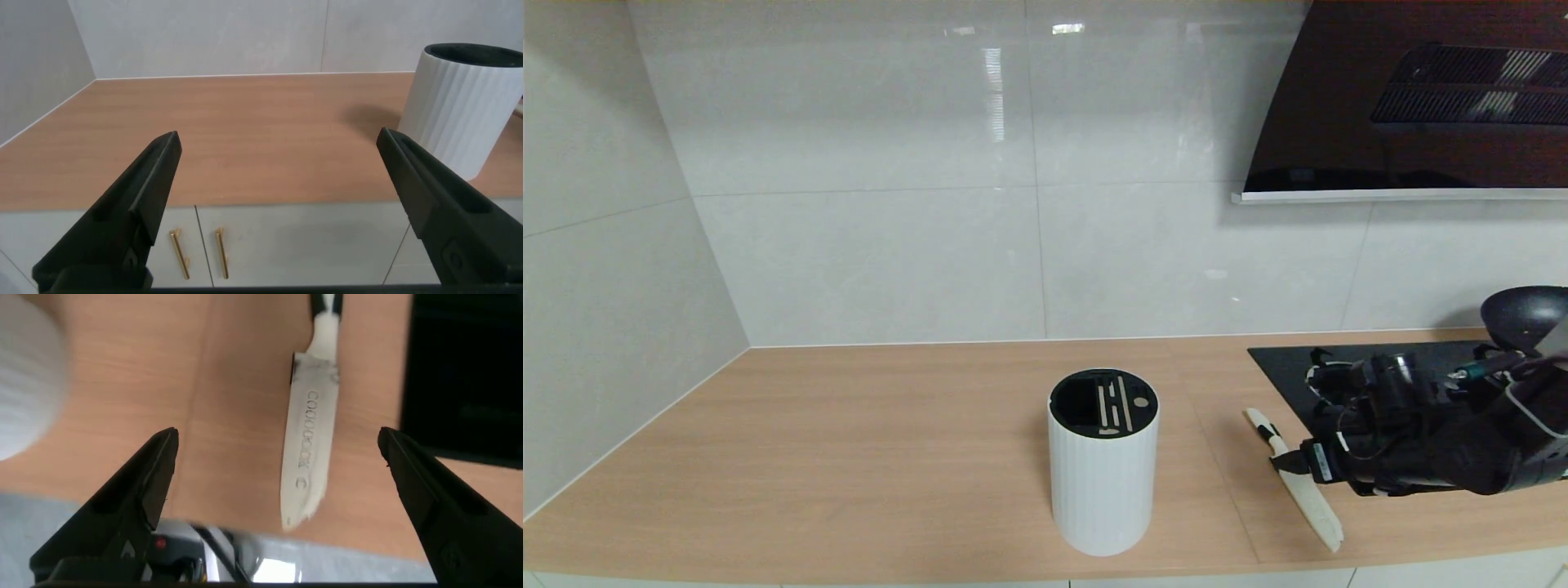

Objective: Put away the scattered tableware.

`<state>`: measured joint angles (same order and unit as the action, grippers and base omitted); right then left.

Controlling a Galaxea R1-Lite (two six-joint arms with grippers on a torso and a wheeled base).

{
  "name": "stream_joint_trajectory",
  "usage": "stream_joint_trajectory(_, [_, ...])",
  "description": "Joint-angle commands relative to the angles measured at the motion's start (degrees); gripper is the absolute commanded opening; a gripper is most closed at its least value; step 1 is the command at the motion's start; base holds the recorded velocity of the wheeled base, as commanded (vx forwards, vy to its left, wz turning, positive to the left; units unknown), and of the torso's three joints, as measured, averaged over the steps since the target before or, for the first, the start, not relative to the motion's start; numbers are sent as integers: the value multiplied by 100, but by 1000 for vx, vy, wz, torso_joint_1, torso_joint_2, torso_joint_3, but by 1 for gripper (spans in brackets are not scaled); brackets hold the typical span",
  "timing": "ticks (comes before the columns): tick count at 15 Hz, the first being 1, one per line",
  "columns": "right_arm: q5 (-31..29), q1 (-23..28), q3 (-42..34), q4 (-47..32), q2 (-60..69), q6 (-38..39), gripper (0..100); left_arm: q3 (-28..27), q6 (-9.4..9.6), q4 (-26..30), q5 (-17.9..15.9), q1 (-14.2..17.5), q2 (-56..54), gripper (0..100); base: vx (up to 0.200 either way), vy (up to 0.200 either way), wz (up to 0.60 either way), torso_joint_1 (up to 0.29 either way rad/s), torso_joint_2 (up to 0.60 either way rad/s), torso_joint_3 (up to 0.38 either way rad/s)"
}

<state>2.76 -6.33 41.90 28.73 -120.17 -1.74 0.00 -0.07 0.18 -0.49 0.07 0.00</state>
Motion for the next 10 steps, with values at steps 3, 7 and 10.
stream_joint_trajectory(3, [23, 35, 460, 9, -1131, -19, 100, 0, -1, -1, -4, 1, 0, 100, 0, 0, 0, 0, 0, 0])
stream_joint_trajectory(7, [6, 105, 802, 9, -1386, 7, 100, 0, -1, -1, -4, 1, 0, 100, 0, 0, 0, 0, 0, 0])
stream_joint_trajectory(10, [-12, 141, 1013, 9, -1509, 51, 100, 0, -1, -1, 5, 1, 0, 100, 0, 0, 0, 0, 0, 0])
